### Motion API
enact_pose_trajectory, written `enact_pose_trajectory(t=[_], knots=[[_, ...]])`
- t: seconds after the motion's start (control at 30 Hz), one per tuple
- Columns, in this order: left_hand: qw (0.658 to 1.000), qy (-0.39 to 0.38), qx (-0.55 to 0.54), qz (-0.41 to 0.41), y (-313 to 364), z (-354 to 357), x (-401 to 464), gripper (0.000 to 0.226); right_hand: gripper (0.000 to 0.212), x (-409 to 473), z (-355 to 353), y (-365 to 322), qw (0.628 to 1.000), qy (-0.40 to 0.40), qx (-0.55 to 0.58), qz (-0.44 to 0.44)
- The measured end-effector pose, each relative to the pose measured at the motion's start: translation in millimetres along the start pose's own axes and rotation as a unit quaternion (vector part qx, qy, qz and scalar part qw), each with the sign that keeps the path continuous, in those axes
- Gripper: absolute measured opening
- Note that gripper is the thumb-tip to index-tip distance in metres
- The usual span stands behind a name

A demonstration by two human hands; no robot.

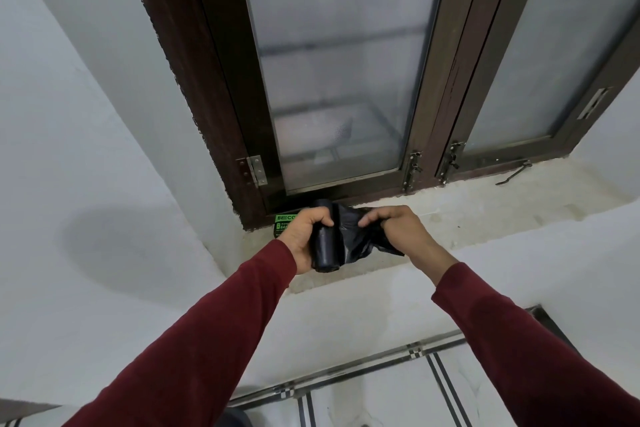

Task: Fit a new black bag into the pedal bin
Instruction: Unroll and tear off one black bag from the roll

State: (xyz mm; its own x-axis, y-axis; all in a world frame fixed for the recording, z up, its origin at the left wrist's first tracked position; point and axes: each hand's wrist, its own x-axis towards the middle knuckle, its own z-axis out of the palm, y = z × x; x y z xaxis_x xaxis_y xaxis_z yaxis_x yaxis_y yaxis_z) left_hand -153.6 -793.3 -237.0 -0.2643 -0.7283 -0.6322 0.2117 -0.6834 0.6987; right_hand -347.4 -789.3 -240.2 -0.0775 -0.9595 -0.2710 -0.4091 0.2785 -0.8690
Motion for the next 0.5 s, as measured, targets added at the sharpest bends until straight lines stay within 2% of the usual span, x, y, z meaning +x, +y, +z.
enact_pose_trajectory(t=[0.03, 0.1, 0.13, 0.2, 0.23, 0.3, 0.4, 0.5], knots=[[1.000, -0.003, 0.007, 0.002, 1, -1, 0, 0.034, 0.052, 0, -1, -4, 1.000, -0.005, 0.009, 0.025], [1.000, -0.007, 0.026, 0.008, 5, 2, 0, 0.044, 0.017, -2, -6, -10, 0.996, 0.015, 0.037, 0.077], [1.000, -0.012, 0.027, 0.007, 7, 2, -1, 0.047, 0.016, -1, -6, -10, 0.996, 0.020, 0.037, 0.074], [1.000, -0.018, 0.021, 0.005, 6, 1, 0, 0.049, 0.044, -6, -5, -4, 0.999, 0.033, 0.002, 0.031], [1.000, -0.021, 0.016, 0.005, 6, 1, -1, 0.049, 0.048, -9, -5, -1, 0.998, 0.055, -0.015, 0.007], [0.999, -0.037, -0.010, 0.008, 5, -1, 1, 0.052, 0.043, -14, -2, 1, 0.997, 0.070, -0.042, -0.019], [0.998, -0.046, -0.037, 0.001, 6, -3, 1, 0.048, 0.014, -9, -6, 1, 0.998, 0.044, -0.036, -0.021], [0.999, -0.049, -0.009, 0.008, 6, -1, -1, 0.033, 0.015, -6, -10, 0, 1.000, 0.014, -0.021, 0.003]])
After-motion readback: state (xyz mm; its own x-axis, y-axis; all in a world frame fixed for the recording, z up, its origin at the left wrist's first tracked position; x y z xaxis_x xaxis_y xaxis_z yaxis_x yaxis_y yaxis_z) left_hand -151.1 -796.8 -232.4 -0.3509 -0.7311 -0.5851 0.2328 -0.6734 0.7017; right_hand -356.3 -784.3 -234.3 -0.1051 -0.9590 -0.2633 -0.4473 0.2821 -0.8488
